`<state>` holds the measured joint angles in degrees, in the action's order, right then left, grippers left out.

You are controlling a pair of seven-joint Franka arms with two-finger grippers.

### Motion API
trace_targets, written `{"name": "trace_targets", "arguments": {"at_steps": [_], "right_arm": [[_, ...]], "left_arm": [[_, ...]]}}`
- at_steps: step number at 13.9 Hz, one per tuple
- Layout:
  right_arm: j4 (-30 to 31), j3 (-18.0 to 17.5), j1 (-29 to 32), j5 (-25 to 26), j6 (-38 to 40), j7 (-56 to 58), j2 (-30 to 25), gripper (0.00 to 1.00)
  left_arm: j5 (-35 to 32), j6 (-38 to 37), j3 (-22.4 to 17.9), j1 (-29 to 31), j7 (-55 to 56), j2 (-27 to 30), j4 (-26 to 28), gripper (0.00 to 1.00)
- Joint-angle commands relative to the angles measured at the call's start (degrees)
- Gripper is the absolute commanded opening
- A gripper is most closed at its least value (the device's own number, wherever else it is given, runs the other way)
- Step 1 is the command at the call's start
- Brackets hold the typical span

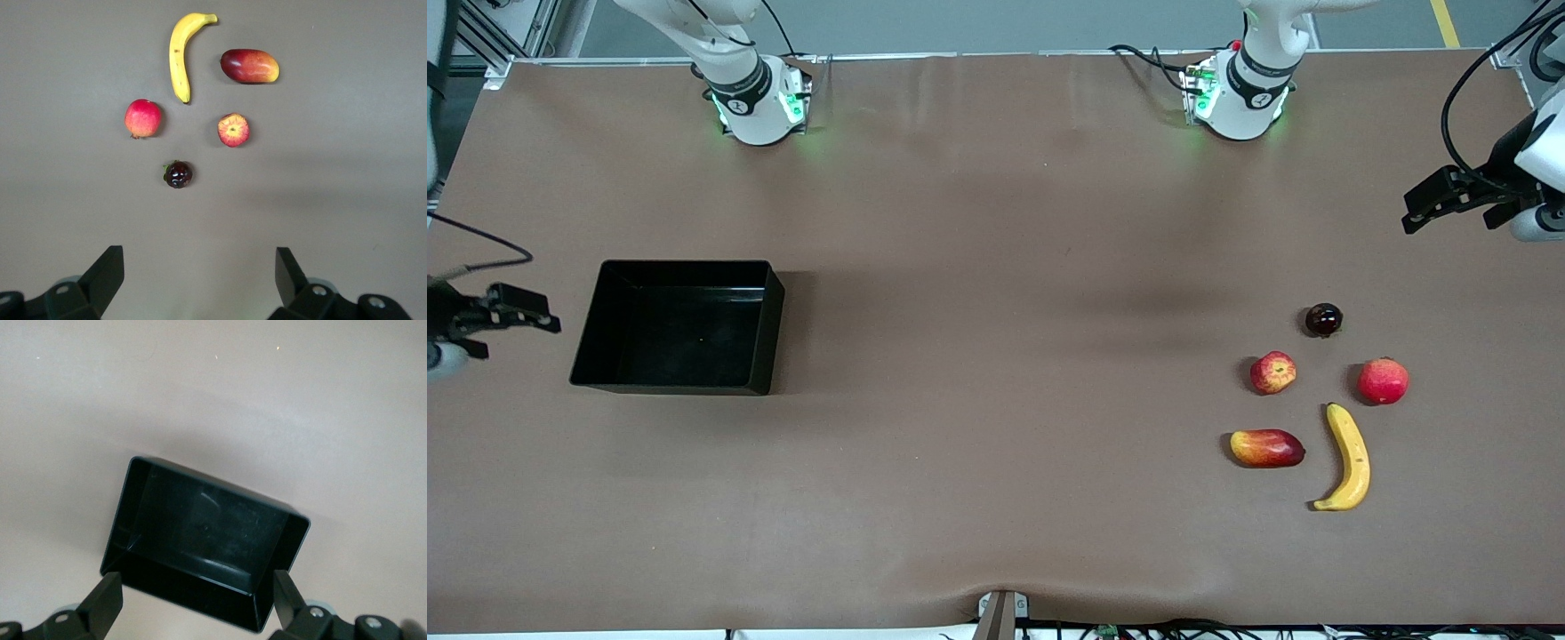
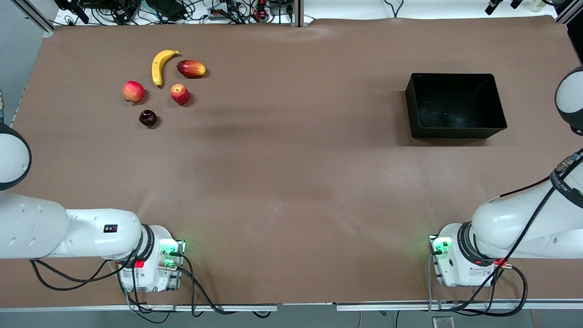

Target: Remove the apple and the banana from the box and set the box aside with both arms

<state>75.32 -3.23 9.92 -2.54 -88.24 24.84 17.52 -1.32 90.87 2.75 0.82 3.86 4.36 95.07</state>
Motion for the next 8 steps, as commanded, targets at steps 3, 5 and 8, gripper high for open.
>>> {"name": "trace_targets", "arguments": {"at_steps": [3,5,8], "right_arm": [[17.9,-0.2,0.0,-1.5,-4.0,-6.3,-15.6,1.00],[20.5,3.5,-4.2,-1.5,-3.2,-6.3,-19.0,1.00],[23.5,8.1,-8.3,-1.4,-2.0,-6.4,-23.3,1.00]], "left_arm": [[0.1,-1.7,0.8,0.1,-0.7,0.5,-0.9,1.00],[0.1,-1.7,0.8,0.1,-0.7,0.5,-0.9,1.00],[0.1,-1.9,0.8,0.1,-0.7,0.4,-0.9,1.00]]}}
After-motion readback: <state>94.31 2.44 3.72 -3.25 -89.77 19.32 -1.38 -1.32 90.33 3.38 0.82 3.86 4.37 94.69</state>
